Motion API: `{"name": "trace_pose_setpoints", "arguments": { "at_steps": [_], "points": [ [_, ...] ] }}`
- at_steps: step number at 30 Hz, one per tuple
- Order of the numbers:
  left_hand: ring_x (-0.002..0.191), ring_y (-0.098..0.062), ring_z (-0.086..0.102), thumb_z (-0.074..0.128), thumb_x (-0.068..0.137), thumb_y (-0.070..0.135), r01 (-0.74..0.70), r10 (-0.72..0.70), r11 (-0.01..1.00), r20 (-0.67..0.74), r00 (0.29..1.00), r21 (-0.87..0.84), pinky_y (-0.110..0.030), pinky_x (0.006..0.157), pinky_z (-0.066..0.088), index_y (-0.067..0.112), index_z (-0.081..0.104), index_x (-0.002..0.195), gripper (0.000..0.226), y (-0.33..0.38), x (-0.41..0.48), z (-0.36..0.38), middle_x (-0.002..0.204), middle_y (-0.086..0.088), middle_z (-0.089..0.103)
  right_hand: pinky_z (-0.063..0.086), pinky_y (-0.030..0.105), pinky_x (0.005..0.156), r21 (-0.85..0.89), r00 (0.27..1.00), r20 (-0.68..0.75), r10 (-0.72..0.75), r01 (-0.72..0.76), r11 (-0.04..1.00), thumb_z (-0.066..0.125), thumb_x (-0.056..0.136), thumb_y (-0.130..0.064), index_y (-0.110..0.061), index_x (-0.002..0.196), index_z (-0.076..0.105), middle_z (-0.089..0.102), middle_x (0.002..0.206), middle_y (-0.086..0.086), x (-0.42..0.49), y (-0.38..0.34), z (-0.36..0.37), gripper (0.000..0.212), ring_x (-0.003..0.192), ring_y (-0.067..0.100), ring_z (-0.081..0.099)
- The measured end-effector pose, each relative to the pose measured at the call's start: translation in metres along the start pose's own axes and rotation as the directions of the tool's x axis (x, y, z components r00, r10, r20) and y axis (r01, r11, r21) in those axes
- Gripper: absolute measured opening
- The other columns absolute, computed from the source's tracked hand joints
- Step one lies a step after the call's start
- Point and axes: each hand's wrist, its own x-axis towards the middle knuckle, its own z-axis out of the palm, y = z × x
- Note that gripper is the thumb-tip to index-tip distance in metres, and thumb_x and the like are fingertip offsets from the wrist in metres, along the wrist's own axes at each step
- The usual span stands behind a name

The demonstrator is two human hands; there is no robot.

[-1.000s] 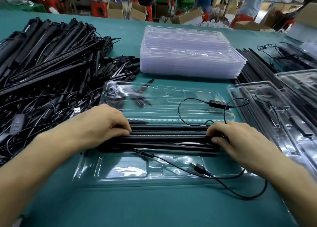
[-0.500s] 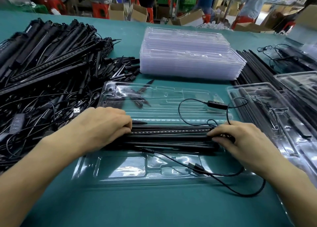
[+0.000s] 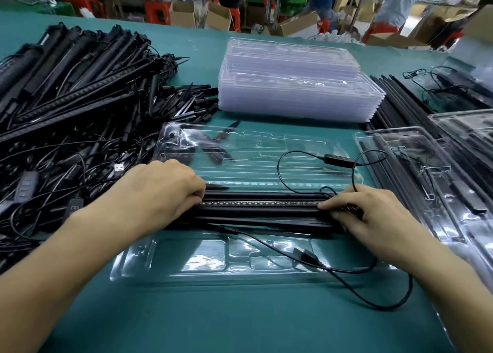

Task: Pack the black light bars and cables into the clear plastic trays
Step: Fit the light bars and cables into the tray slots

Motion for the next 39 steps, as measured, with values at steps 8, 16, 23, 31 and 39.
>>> {"name": "trace_pose_setpoints", "arguments": {
  "at_steps": [8,16,23,31,39],
  "points": [
    [0.106,-0.011,0.063,0.053,0.093,0.051,0.006,-0.025,0.973,-0.077,0.997,-0.230,-0.035,0.080,0.052,0.054,0.066,0.109,0.020,-0.002,-0.009,-0.001,0.105,0.028,0.064,0.048,0.045,0.087,0.078,0.998,-0.053,0.039,-0.035,0.996,0.060,0.094,-0.030,-0.048,0.104,0.067,0.059,0.096,-0.013,0.000,0.001,0.006,0.022,0.101,0.014,0.057],
    [0.092,0.004,0.062,0.056,0.081,0.069,-0.142,0.065,0.887,-0.185,0.981,-0.439,-0.032,0.078,0.053,0.046,0.075,0.096,0.033,-0.002,-0.012,0.005,0.095,0.027,0.067,0.047,0.037,0.082,0.163,0.996,-0.041,0.078,-0.071,0.984,0.076,0.083,-0.024,-0.050,0.087,0.066,0.059,0.087,-0.006,0.006,-0.006,0.000,0.028,0.086,0.012,0.057],
    [0.092,-0.004,0.068,0.079,0.070,0.044,-0.185,0.076,0.663,-0.180,0.981,-0.726,-0.015,0.080,0.050,0.034,0.079,0.081,0.015,-0.005,-0.008,0.020,0.093,0.018,0.071,0.038,0.006,0.072,0.183,0.993,-0.099,0.061,-0.042,0.982,0.075,0.083,-0.015,-0.045,0.088,0.072,0.064,0.084,-0.014,0.003,0.000,0.001,0.031,0.085,-0.005,0.057],
    [0.091,-0.011,0.069,0.083,0.069,0.031,-0.150,0.042,0.560,-0.154,0.987,-0.815,-0.019,0.083,0.051,0.022,0.079,0.082,0.017,-0.006,-0.005,0.022,0.092,0.009,0.073,0.050,0.041,0.071,0.023,0.957,-0.283,0.064,-0.060,0.998,0.064,0.089,-0.028,-0.039,0.098,0.072,0.056,0.080,-0.013,-0.013,-0.012,-0.005,0.017,0.077,0.013,0.056],
    [0.097,-0.008,0.066,0.085,0.076,0.022,-0.181,0.074,0.650,-0.175,0.982,-0.738,-0.022,0.088,0.050,0.031,0.077,0.084,0.014,-0.003,-0.005,0.018,0.097,0.016,0.067,0.042,0.010,0.054,0.308,0.983,-0.180,0.025,0.032,0.951,0.066,0.086,-0.032,-0.036,0.084,0.070,0.066,0.068,-0.015,-0.047,-0.026,-0.014,0.006,0.058,0.006,0.059]
  ]
}}
